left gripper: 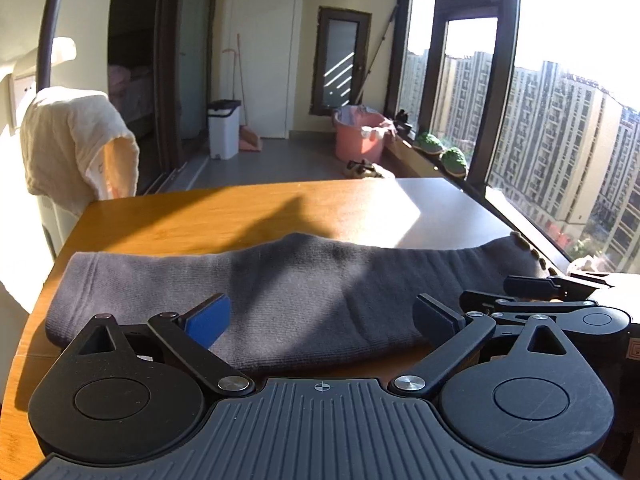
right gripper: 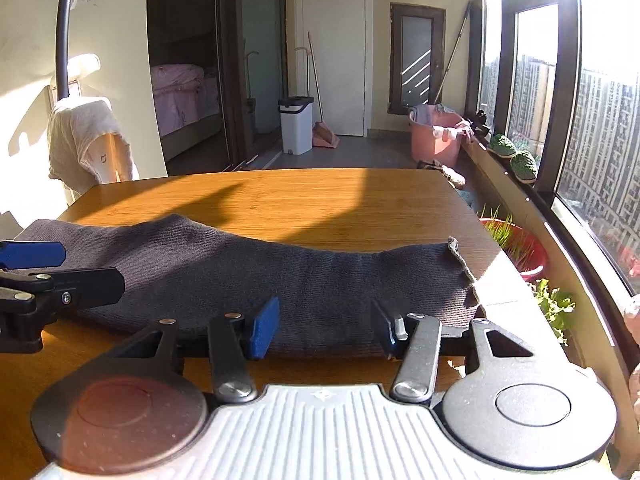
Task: Fold clothes
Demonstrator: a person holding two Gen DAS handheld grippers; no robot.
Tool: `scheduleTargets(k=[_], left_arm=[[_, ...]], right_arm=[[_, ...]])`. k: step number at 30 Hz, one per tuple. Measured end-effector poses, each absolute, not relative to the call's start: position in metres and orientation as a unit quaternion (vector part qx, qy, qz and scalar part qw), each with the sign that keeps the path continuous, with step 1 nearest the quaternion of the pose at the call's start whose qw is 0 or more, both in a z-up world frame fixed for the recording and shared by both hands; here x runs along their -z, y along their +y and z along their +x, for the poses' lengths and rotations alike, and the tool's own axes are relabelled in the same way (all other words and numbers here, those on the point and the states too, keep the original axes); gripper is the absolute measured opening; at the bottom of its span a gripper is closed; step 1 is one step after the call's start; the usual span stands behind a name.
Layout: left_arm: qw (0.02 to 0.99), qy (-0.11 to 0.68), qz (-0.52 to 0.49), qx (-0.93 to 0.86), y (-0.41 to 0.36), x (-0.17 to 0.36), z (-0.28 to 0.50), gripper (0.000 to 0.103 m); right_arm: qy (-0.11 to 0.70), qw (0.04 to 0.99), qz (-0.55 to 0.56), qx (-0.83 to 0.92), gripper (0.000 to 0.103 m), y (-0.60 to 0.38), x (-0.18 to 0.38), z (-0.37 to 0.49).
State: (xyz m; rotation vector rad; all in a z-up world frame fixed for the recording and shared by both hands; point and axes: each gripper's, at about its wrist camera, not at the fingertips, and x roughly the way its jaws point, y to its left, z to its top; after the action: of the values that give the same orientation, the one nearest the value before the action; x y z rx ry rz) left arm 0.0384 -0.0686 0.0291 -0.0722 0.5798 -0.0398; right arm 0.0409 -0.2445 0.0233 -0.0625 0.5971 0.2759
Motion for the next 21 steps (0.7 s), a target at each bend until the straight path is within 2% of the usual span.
scheduleTargets(k=[2, 6, 10, 13, 16, 21], left_arm=[[0.956, 0.29, -0.027, 0.042, -0.085, -0.03, 0.047, 0.086], [0.953, 0.293, -0.014, 0.081, -0.115, -0.026, 0.062, 0.075], [0.939, 0.323, -0.048, 0.103, -0.129, -0.009, 0.084, 0.057], [0.931, 0.345, -0.07, 0.096, -0.128, 0.007, 0.096, 0.056], [0.931, 0.343, -0.071, 0.102, -0.129, 0.009, 0.096, 0.062], [0.926, 0.349, -0.095, 0.112, -0.124, 0.009, 0.097, 0.065]], right_arm=[[0.291, 0.947, -0.021, -0.135, 0.051, -0.267, -0.028, 0.042], [0.3, 0.943, 0.002, -0.144, 0.051, -0.302, -0.029, 0.044], [0.328, 0.934, 0.05, -0.134, 0.051, -0.318, -0.016, 0.059], [0.329, 0.931, 0.1, -0.123, 0.051, -0.329, -0.006, 0.071], [0.327, 0.923, 0.157, -0.129, 0.051, -0.342, 0.001, 0.082], [0.326, 0.92, 0.176, -0.13, 0.049, -0.354, 0.003, 0.091]])
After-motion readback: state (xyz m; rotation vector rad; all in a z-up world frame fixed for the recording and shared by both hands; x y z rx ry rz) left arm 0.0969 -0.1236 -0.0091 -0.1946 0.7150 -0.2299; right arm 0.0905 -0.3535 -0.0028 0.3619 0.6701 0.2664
